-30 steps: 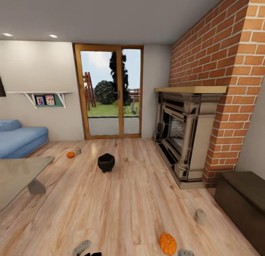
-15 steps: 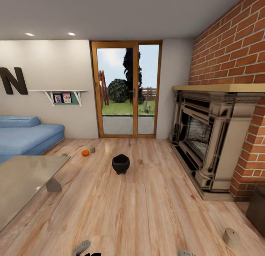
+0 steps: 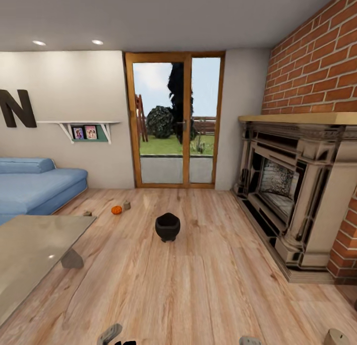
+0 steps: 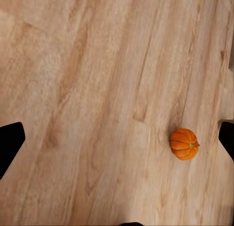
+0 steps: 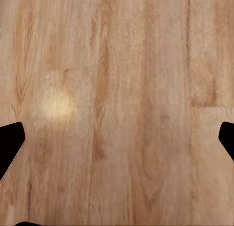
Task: Place each of the two pumpkins and all three candles from the living room inside a cabinet in the living room (use any cabinet), then make sure every cabinet is closed, and position the cauldron so it is next to a table in the living room.
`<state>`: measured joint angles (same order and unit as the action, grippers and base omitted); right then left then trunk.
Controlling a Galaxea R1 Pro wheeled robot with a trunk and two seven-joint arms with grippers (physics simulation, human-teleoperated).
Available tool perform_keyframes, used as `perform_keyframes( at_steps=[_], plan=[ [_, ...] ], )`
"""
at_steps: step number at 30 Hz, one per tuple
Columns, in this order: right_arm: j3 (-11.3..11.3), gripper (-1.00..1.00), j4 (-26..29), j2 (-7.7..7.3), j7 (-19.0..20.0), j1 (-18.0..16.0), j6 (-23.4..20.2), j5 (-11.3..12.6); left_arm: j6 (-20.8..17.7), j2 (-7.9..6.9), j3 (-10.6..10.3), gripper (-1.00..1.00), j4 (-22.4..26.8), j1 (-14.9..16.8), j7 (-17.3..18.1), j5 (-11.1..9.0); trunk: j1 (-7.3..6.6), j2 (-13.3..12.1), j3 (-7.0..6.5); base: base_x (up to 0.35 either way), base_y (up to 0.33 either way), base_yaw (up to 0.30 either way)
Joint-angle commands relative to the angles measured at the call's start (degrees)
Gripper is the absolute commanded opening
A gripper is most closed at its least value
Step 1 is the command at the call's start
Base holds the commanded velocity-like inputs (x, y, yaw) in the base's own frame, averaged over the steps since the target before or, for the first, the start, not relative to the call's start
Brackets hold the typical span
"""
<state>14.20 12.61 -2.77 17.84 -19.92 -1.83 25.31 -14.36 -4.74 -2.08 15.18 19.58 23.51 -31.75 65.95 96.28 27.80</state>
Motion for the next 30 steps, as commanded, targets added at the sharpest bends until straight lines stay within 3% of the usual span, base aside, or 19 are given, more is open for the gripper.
perform_keyframes(
  at_steps=[1,17,30],
  plan=[
    [0.3,1.00,0.1,-0.04,0.1,0.0,-0.2,0.5,-0.4,-0.03,-0.2,1.00,0.1,0.0,0.0,-0.6,0.03,0.0,0.06,0.298,0.147,0.000],
    [0.3,1.00,0.1,-0.04,0.1,0.0,-0.2,0.5,-0.4,0.52,-0.2,1.00,0.0,0.0,0.0,-0.6,0.03,0.0,0.06,0.300,0.132,0.000],
    [0.3,1.00,0.1,-0.04,0.1,0.0,-0.2,0.5,-0.4,0.60,-0.2,1.00,0.0,0.0,0.0,-0.6,0.03,0.0,0.06,0.312,0.013,0.000]
  ],
)
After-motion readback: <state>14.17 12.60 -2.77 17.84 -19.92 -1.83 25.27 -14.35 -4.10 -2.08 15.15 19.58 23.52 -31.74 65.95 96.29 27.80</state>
